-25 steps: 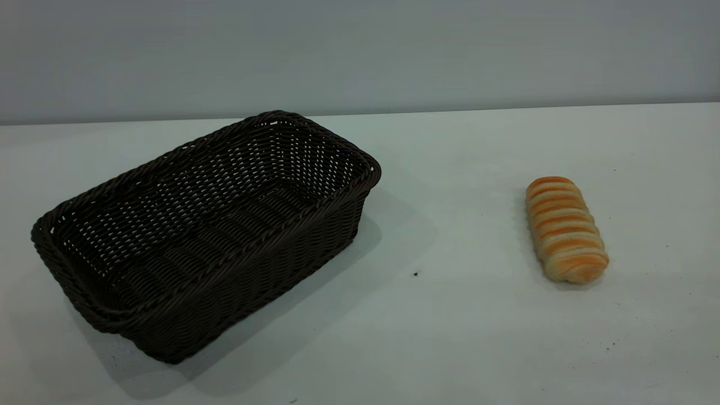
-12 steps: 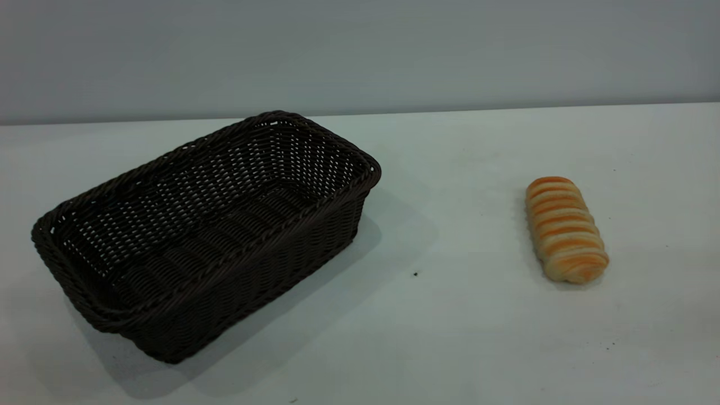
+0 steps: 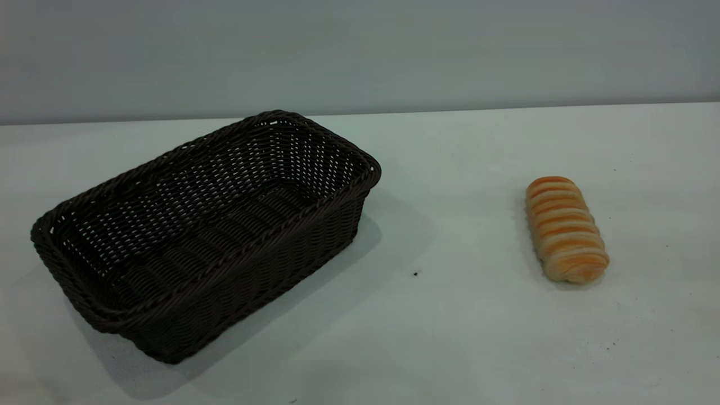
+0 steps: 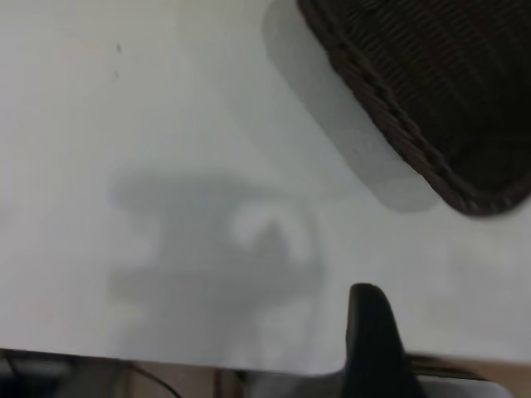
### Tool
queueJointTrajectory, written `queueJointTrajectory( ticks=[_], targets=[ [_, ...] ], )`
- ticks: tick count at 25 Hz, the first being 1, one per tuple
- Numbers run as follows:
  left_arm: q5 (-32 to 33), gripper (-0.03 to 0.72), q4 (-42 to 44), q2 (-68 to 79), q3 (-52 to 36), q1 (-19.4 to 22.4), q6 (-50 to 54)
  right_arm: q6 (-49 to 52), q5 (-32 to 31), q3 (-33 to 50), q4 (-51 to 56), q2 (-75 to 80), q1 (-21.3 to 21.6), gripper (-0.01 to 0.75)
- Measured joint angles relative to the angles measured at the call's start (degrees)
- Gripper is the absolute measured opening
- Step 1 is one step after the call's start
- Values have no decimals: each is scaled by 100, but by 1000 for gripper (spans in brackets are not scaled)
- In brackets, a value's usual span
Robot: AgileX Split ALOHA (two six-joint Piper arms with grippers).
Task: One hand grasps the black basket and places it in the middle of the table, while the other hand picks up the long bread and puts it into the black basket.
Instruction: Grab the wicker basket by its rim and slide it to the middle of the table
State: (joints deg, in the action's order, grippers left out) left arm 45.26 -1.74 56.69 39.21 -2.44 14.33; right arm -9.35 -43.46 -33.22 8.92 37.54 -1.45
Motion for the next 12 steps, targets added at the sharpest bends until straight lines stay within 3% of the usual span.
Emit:
queueJointTrajectory(
  ticks=[6,12],
  targets=[
    [-1275,517,-236,2109,14,0,1239,-147,280,0,5,32,0,407],
    [-2138,517,-1333,3230,19,0,839,-187,303,0,5,32,0,407]
  ],
)
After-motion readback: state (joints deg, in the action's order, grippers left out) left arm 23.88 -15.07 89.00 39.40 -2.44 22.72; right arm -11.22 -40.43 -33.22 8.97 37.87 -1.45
